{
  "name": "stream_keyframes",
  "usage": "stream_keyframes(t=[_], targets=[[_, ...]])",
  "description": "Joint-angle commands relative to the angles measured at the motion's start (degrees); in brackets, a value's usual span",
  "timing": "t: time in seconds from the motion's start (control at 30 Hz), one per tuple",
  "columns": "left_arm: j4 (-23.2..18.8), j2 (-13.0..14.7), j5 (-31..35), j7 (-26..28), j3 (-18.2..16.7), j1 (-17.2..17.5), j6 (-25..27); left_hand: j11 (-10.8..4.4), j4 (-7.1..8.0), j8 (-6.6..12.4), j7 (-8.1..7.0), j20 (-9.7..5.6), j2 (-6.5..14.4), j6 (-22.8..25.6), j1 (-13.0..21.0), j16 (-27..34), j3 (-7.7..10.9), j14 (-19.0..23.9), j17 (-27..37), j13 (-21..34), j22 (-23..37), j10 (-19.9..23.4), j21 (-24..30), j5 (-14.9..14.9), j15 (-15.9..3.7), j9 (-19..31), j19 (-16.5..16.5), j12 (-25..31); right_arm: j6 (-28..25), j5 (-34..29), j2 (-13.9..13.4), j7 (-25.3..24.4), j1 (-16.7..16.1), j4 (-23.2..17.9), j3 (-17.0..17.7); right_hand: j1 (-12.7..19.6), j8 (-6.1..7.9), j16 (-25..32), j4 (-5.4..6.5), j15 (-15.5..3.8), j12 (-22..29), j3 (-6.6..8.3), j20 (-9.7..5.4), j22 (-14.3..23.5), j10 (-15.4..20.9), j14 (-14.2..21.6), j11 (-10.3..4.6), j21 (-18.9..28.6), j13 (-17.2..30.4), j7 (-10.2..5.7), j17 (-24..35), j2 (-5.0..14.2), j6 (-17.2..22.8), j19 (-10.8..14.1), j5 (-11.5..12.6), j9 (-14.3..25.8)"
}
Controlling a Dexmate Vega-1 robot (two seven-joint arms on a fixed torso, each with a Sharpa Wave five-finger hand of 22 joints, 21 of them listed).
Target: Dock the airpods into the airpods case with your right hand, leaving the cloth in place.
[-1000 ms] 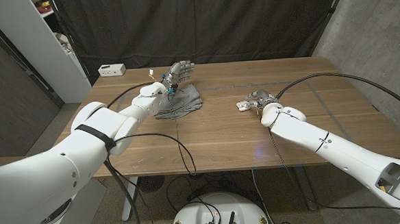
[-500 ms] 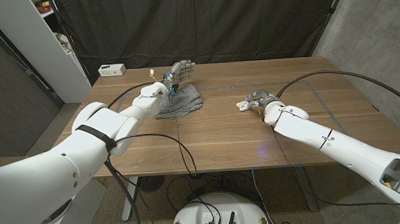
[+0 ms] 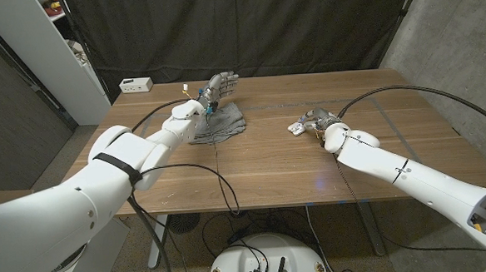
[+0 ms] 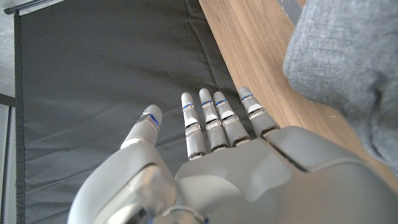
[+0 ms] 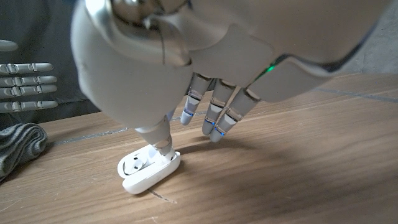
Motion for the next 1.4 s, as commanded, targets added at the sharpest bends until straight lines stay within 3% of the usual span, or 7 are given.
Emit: stream_keyframes(t=[0.03,0.23,0.33,0.67,1.03,1.13,1.4], targets=[[-0.6,0.2,-0.4,-1.1,-0.1,1.1,-2.8,0.18,-0.16,-0.14,-0.30,0.13,0.0,0.3,-0.5,0.1,0.39,-0.2,0.1,0.1,0.2,0.3,0.4,0.4,-0.01,0.1,-0.1,-0.2,5.9,-1.9,1.2,-2.7,-2.5,2.6,1.5,-0.1,0.32,1.1,0.08,-10.13,0.8,0.30,-0.47,0.2,1.7,1.5,-0.04,0.6,0.2,-0.07,0.5,0.17,1.5,1.1,0.4,0.3],[-1.1,0.3,-0.5,-1.4,-0.1,1.6,-3.9,0.16,-0.16,-0.12,-0.24,0.15,0.0,0.3,-0.5,0.1,0.42,-0.2,0.1,0.1,0.2,0.3,0.4,0.5,0.05,0.1,-0.1,-0.2,7.0,-2.3,1.0,-2.5,-3.6,2.1,2.3,0.2,0.16,1.5,-0.27,-10.34,0.9,0.33,-0.55,0.2,2.0,2.0,-0.19,0.8,0.3,-0.06,0.6,0.00,1.9,1.7,0.4,0.3],[-1.2,0.3,-0.6,-1.5,-0.1,1.7,-4.0,0.12,-0.17,-0.13,-0.25,0.15,0.1,0.3,-0.5,0.1,0.44,-0.2,0.1,0.1,0.2,0.4,0.4,0.5,0.05,0.1,-0.1,-0.1,6.9,-2.2,0.5,-2.2,-4.2,1.2,2.9,0.7,-1.03,1.6,-0.46,-10.21,0.3,0.48,-0.44,0.2,1.0,1.2,-0.38,0.6,0.3,-0.04,0.9,0.19,-0.1,1.2,0.4,0.2],[-1.0,0.0,-0.7,-1.5,0.1,1.7,-3.6,0.15,-0.18,-0.11,-0.27,0.17,0.0,0.3,-0.6,0.1,0.44,-0.2,0.1,0.1,0.2,0.4,0.4,0.5,0.05,0.1,-0.1,-0.1,8.5,-2.1,0.3,-2.5,-5.9,-0.2,4.8,0.4,-1.99,2.1,0.69,-10.06,-0.1,1.10,-0.50,0.3,-0.1,0.5,-0.39,0.5,0.5,-0.06,1.8,1.52,-3.0,0.8,0.7,0.1],[-2.2,0.2,-0.7,-1.3,0.2,2.6,-4.7,0.10,-0.20,-0.10,-0.26,0.11,0.0,0.3,-0.6,0.1,0.48,-0.2,0.1,0.1,0.2,0.4,0.4,0.5,0.04,0.1,-0.1,-0.2,6.4,-0.5,-2.1,5.5,-3.2,0.1,3.5,2.0,-2.79,-0.1,0.54,-9.77,-1.8,4.38,0.68,0.2,-5.2,-4.8,-0.38,-0.3,0.6,-0.04,2.2,1.22,-9.7,-1.9,2.2,-0.3],[-3.1,0.5,-0.7,-1.1,0.2,3.1,-5.0,0.10,-0.20,-0.11,-0.27,0.11,0.0,0.3,-0.6,0.1,0.47,-0.2,0.1,0.1,0.2,0.3,0.4,0.5,0.09,0.1,-0.1,-0.2,6.9,-0.7,-2.6,6.9,-2.4,0.6,3.0,2.4,-2.87,-0.5,0.21,-9.38,-2.3,4.80,0.87,0.2,-7.1,-6.2,0.49,-0.4,0.5,-0.03,2.3,0.94,-12.1,-2.4,2.5,-0.3],[-7.3,1.6,-0.6,0.1,0.5,5.1,-4.6,-0.01,-0.22,-0.09,-0.26,0.11,0.0,0.4,-0.6,0.1,0.49,-0.2,0.1,0.1,0.2,0.4,0.4,0.5,0.01,0.1,-0.1,-0.1,9.6,-1.4,-3.4,7.9,-2.0,1.7,2.8,3.0,-2.74,-0.8,-0.16,-9.42,-2.3,4.97,0.77,0.2,-8.6,-7.3,-0.14,-0.5,0.6,-0.09,2.5,0.74,-14.4,-2.9,2.7,-0.4]])
